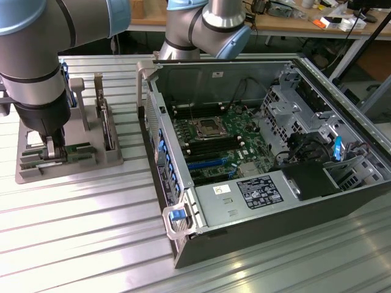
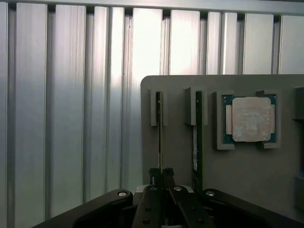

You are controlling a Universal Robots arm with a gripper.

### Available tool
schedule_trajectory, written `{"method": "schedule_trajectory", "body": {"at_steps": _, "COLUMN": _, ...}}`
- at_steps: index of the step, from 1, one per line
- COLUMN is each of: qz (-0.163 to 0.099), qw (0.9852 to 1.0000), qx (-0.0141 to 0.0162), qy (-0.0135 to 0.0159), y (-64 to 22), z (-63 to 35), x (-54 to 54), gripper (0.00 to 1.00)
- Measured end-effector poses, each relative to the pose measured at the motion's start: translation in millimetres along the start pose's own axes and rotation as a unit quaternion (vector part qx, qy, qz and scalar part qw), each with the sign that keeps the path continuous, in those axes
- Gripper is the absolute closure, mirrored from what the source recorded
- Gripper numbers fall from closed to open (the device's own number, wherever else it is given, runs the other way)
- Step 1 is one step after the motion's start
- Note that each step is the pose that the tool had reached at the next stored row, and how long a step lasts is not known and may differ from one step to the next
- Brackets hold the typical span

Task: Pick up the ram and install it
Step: 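Pick up the ram and move it above insertion slot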

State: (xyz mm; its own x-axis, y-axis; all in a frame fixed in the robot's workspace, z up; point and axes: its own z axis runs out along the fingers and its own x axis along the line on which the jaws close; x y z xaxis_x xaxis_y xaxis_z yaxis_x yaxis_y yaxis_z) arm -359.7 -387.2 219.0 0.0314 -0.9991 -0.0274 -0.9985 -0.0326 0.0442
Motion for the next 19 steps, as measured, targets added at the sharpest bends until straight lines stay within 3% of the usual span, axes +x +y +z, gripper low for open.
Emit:
{"method": "schedule_trajectory", "body": {"at_steps": 4, "qz": 0.0, "qw": 1.0, "qx": 0.0, "qy": 0.0, "y": 0.5, "z": -10.5, "x": -0.3, "gripper": 0.88}}
{"method": "schedule_trajectory", "body": {"at_steps": 19, "qz": 0.0, "qw": 1.0, "qx": 0.0, "qy": 0.0, "y": 1.5, "z": -34.2, "x": -1.0, "gripper": 0.88}}
